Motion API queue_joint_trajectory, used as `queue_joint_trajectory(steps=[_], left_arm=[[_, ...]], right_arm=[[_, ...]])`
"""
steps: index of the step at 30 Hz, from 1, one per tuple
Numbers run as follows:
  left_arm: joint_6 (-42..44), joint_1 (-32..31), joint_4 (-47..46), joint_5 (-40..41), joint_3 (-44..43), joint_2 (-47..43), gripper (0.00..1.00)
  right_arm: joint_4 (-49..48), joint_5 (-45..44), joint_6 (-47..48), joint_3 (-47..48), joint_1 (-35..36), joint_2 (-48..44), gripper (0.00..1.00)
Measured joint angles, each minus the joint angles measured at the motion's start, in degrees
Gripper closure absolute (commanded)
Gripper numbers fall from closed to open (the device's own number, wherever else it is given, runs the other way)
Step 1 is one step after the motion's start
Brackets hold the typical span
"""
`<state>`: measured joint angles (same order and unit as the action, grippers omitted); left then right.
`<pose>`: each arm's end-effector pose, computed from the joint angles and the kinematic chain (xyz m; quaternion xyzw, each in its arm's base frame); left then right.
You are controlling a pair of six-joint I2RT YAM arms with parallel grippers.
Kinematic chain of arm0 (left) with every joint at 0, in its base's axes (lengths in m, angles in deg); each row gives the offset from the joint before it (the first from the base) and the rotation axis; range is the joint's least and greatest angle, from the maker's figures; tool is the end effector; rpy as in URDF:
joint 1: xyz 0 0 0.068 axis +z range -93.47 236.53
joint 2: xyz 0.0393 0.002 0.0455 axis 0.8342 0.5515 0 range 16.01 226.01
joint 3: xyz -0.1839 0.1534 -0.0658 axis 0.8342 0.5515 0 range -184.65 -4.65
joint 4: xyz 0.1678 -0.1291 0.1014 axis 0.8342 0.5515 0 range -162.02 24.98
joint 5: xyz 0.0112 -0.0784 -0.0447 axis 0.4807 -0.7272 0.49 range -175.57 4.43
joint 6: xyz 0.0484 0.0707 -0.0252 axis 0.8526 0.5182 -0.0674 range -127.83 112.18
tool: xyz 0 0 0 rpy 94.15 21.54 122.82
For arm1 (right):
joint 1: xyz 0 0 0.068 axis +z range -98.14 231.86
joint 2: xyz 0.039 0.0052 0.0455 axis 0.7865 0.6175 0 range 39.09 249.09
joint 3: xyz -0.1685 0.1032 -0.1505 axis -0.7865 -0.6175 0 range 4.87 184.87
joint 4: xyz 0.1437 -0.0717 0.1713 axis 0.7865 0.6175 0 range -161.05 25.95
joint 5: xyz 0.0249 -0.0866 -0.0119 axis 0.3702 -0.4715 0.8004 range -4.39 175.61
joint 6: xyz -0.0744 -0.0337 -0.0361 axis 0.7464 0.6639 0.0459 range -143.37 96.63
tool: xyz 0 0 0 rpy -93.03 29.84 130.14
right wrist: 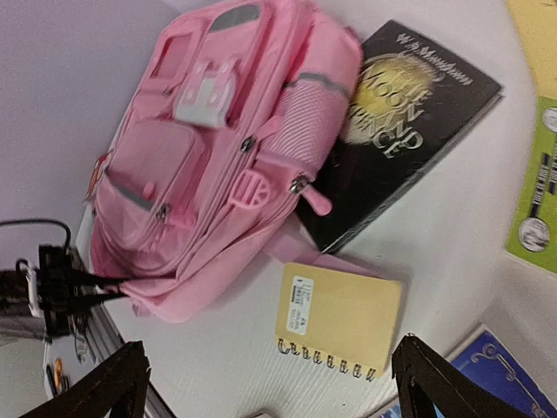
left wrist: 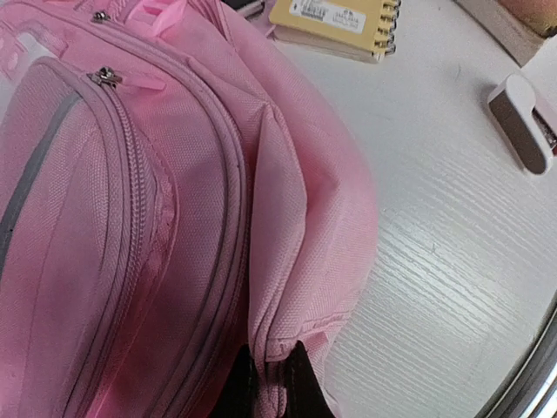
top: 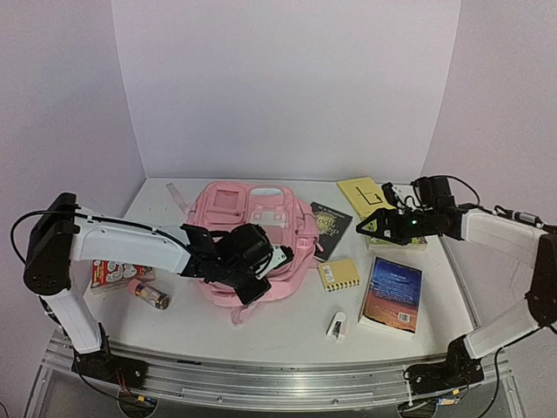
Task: Pack the student bag
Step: Pick up the student bag at the center of the board, then unzip the student bag at the center of the board.
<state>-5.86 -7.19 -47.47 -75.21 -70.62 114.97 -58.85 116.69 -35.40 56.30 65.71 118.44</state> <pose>0.1691 -0.3102 0.1532 0.4974 0.8171 -0.0684 0.2834 0.2851 0.1125 0.2082 -0.1268 0.8717 0.3277 0.3415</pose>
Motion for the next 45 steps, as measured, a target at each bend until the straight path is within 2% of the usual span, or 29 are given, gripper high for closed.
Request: queue_joint_trajectory(steps=[4, 9, 19, 33, 37, 45], left_arm=[[2.5, 0.0, 0.0, 1.0, 0.0, -6.1, 1.00], [4.5, 0.1, 0.4, 2.3, 0.0, -11.1, 1.00], [5.3, 0.1, 2.0, 2.4, 0.1, -13.1, 1.00], [3.9, 0.1, 2.0, 2.4, 0.9, -17.6, 1.00], [3.6, 0.1, 2.0, 2.5, 0.9, -17.6, 1.00], [2.5, 0.0, 1.9, 3.3, 0.9, -17.6, 1.00]], right_arm=[[4.3, 9.3, 8.7, 6.6, 1.6, 8.4, 0.08], [7.5, 15.9, 16.3, 15.3, 2.9, 18.3, 0.08], [9.7, 26.4, 19.2, 27.9, 3.0, 34.6, 0.14], [7.1, 36.4, 13.1, 32.8, 4.0, 45.4, 0.18], [1.3, 37.8, 8.5, 32.8, 4.7, 45.9, 0.21], [-17.8, 41.4, -5.7, 30.7, 5.0, 47.7, 0.28]])
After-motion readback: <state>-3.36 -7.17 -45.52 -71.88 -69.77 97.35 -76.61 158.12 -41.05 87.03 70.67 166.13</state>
